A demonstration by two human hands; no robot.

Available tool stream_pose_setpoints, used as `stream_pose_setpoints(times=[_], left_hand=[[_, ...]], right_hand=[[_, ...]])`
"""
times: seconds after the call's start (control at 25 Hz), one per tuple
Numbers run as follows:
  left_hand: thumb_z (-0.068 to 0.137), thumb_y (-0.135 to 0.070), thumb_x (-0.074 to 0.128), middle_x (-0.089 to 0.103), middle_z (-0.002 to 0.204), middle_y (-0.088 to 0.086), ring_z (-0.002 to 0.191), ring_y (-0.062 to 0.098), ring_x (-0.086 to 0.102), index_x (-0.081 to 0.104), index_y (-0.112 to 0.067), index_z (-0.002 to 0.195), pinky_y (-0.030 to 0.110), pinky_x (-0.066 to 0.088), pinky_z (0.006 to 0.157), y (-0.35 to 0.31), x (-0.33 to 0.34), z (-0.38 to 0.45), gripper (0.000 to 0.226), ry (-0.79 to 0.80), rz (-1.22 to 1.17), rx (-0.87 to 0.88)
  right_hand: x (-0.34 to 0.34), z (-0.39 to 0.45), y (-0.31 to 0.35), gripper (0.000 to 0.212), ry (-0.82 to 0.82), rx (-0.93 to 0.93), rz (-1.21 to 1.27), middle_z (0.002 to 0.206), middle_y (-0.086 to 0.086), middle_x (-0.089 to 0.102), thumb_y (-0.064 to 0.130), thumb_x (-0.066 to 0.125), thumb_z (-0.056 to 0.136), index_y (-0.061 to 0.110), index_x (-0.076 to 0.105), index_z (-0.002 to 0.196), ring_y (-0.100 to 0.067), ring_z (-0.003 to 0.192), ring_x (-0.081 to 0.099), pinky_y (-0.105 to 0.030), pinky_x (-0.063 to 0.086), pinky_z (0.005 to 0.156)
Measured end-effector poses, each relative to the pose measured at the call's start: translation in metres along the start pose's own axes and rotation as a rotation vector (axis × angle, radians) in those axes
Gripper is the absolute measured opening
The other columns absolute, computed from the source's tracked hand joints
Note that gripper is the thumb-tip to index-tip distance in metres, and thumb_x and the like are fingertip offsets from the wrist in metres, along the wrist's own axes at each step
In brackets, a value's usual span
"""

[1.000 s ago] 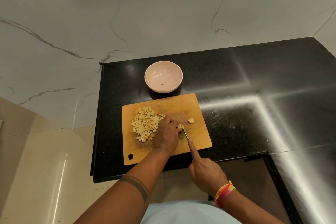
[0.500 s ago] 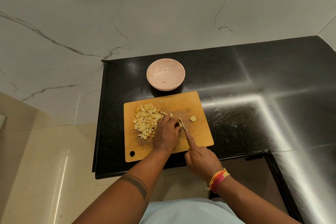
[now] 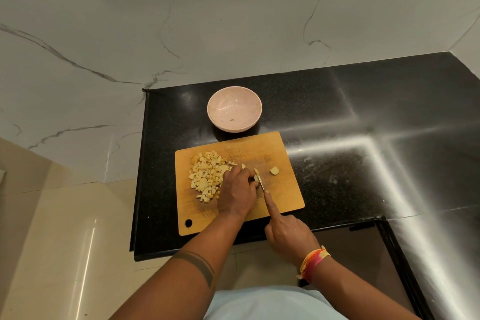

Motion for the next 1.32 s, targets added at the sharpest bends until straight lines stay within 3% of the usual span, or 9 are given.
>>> stream_pose_setpoints(times=[0.24,0.44,0.6,0.72,0.88,1.12,1.32], left_hand=[[0.099,-0.034,0.062,0.051,0.129,-0.004,0.119,0.018,0.043,0.062,-0.024,0.128,0.031,0.045,0.099,-0.002,0.001,-0.002,0.031,-0.001,0.07,0.018],[0.101,-0.035,0.054,0.052,0.131,0.001,0.117,0.019,0.046,0.057,-0.021,0.134,0.033,0.045,0.099,-0.004,0.0,-0.006,0.036,-0.049,0.122,0.056],[0.097,-0.055,0.054,0.056,0.123,0.003,0.109,0.022,0.051,0.057,-0.019,0.127,0.036,0.049,0.09,-0.013,0.003,-0.005,0.047,-0.069,0.187,0.047],[0.098,-0.049,0.056,0.055,0.127,0.003,0.112,0.023,0.05,0.056,-0.019,0.129,0.037,0.048,0.093,-0.014,0.003,0.0,0.043,-0.037,0.26,0.077],[0.1,-0.041,0.058,0.057,0.128,0.002,0.116,0.022,0.049,0.056,-0.019,0.129,0.036,0.046,0.098,-0.012,-0.003,0.008,0.037,-0.017,0.18,0.055],[0.097,-0.039,0.066,0.065,0.114,0.004,0.109,0.024,0.058,0.058,-0.019,0.122,0.04,0.054,0.088,-0.013,-0.006,0.01,0.033,-0.008,-0.008,-0.095],[0.101,-0.045,0.054,0.059,0.128,0.002,0.119,0.022,0.051,0.055,-0.019,0.134,0.036,0.048,0.096,-0.016,-0.005,0.004,0.042,-0.004,0.063,-0.012]], right_hand=[[-0.001,-0.017,-0.012,0.081,-0.026,-0.014,0.057,0.065,0.001,0.058,0.03,0.038,0.1,0.04,-0.018,0.159,-0.022,0.056,0.056,-0.045,0.045,0.056],[-0.011,-0.01,-0.017,0.08,-0.112,-0.024,0.123,0.061,0.003,0.055,0.029,0.041,0.1,0.04,-0.01,0.161,-0.02,0.052,0.053,-0.04,0.04,0.051],[-0.017,0.002,-0.014,0.08,-0.144,-0.003,0.151,0.06,0.001,0.056,0.025,0.041,0.1,0.041,-0.007,0.161,-0.021,0.049,0.052,-0.04,0.041,0.049],[-0.017,0.005,-0.012,0.079,-0.125,0.011,0.16,0.061,0.0,0.057,0.024,0.042,0.1,0.038,-0.004,0.162,-0.022,0.05,0.053,-0.041,0.042,0.05],[-0.02,0.014,-0.008,0.079,-0.104,0.021,0.14,0.063,-0.002,0.058,0.026,0.04,0.099,0.038,-0.006,0.162,-0.022,0.052,0.054,-0.041,0.043,0.051],[-0.015,0.012,-0.005,0.081,-0.07,0.012,0.096,0.065,-0.003,0.06,0.027,0.04,0.099,0.039,-0.01,0.161,-0.023,0.054,0.056,-0.043,0.049,0.054],[-0.013,0.003,-0.007,0.082,-0.073,-0.007,0.132,0.065,-0.001,0.058,0.026,0.041,0.098,0.042,-0.01,0.161,-0.023,0.054,0.055,-0.043,0.046,0.054]])
Point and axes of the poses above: each hand's wrist, its own z-axis towards the middle knuckle, its own x-axis out of the palm, y = z × x, the point moved 1 cm from there along z, towards the middle knuckle
